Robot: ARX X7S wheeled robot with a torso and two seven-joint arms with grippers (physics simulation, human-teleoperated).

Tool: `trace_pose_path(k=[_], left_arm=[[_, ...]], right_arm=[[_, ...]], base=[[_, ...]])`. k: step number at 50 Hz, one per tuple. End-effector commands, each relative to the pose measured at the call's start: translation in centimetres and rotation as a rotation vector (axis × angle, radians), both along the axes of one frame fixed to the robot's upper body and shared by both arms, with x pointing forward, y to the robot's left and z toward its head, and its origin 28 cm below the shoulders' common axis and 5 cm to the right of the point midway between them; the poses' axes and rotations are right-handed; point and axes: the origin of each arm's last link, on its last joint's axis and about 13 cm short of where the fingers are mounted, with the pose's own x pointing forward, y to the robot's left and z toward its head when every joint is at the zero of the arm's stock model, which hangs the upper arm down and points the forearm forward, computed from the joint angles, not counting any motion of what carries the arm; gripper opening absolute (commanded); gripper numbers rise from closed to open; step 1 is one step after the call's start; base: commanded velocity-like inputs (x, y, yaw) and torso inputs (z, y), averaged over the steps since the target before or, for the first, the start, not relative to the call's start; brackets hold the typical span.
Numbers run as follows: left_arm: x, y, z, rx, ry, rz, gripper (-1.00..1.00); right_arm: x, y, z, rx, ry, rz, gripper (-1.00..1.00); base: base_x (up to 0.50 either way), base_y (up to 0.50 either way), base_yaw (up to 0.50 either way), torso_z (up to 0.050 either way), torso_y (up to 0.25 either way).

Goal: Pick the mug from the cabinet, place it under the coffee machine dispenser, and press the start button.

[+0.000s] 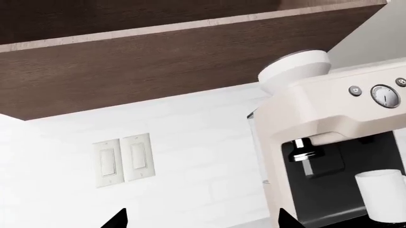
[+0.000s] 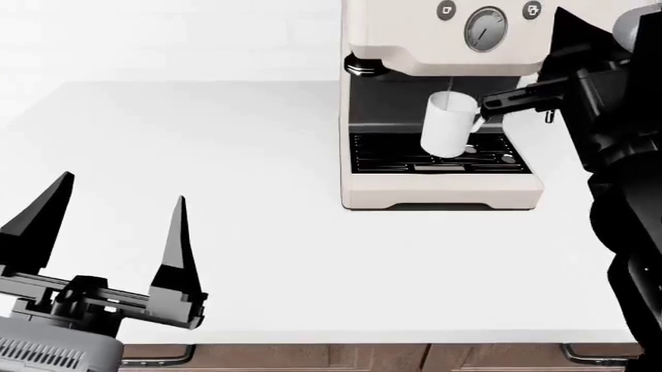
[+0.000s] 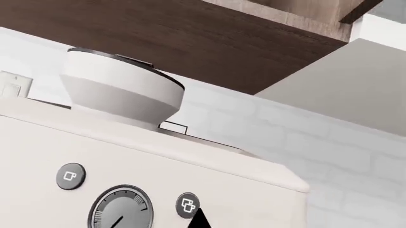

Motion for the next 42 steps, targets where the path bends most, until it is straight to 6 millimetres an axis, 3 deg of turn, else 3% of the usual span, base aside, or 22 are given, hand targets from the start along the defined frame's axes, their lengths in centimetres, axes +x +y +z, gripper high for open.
trace_pose_path(k=[1,2,13,23,32,42], left_arm=[[-0.4,0.4,0.4,-0.010,-0.017,0.032,1.00],[-0.5,0.5,0.5,-0.012,-0.021,0.040,1.00],[-2.1,2.0,1.8,-0.011,-0.117,0.116,1.00],[-4.9,3.1,3.0,-0.032,-0.219,0.176,1.00],[-6.7,3.8,3.3,-0.068,-0.274,0.221,1.00],[-7.0,3.8,3.0,-0.148,-0.311,0.199,1.00]], right_arm=[[-5.5,-0.5,-0.3,-0.003,-0.065,0.012,-1.00],[-6.3,-0.6,-0.3,-0.003,-0.081,0.022,1.00],[-14.3,-2.2,-1.2,0.009,-0.236,0.007,1.00],[-18.3,-3.5,-2.1,0.050,-0.375,-0.043,1.00],[-19.4,-3.1,-3.1,0.081,-0.469,-0.031,1.00],[-19.5,-2.6,-4.2,0.135,-0.530,0.030,1.00]], base=[[0.00,0.00,0.00,0.000,0.000],[0.00,0.00,0.00,0.000,0.000],[0.00,0.00,0.00,0.000,0.000],[0.00,0.00,0.00,0.000,0.000],[0.00,0.00,0.00,0.000,0.000],[0.00,0.00,0.00,0.000,-0.001]])
